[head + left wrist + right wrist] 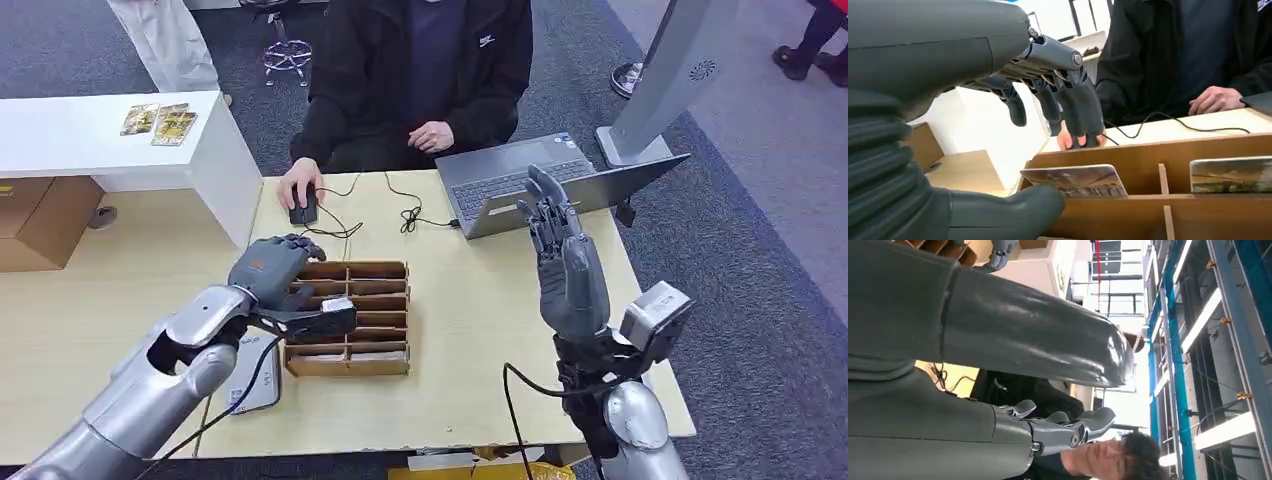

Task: Pass the card to the sensor for recognition and then transmit it.

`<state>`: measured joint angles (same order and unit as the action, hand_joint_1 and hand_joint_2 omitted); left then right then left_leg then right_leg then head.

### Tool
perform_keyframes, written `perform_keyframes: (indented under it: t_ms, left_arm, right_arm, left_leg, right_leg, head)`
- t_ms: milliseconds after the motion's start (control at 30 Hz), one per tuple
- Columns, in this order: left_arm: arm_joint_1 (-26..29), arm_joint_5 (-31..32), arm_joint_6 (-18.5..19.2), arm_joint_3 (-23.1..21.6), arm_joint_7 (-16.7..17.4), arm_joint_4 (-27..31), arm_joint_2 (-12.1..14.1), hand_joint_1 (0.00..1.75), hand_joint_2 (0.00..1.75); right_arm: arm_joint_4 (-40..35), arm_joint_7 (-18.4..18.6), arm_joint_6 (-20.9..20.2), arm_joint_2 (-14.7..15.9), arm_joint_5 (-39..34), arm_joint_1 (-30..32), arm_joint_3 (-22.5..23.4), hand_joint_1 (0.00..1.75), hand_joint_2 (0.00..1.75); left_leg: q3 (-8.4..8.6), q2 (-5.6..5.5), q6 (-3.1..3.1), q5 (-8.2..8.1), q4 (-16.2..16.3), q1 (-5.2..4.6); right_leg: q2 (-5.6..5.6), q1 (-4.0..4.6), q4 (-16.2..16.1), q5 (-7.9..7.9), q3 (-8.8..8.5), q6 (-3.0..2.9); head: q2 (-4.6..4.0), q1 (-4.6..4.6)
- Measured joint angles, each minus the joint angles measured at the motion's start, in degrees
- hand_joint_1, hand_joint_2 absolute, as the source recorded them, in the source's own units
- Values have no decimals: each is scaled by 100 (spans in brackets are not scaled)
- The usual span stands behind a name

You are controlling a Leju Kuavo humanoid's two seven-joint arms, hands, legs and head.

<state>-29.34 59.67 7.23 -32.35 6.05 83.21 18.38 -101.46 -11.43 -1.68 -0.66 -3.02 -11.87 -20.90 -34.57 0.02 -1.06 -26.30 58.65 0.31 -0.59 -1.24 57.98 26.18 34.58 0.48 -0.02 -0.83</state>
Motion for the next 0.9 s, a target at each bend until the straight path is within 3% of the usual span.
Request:
perform_keyframes:
  t_ms: [33,900]
  left_arm:
    - [-1,0,0,-4,0,-4,0,175,175]
    - [-19,-4,4,-20,-9,-20,0,175,175]
  right_arm:
    - [2,0,0,0,0,0,0,0,0]
    - [48,0,-4,0,0,-1,0,0,0]
  left_leg:
    - [0,0,0,0,0,0]
    - [0,0,0,0,0,0]
  right_leg:
    - [0,0,0,0,0,0]
    - [0,0,0,0,0,0]
  head:
    - [0,0]
    - [0,0]
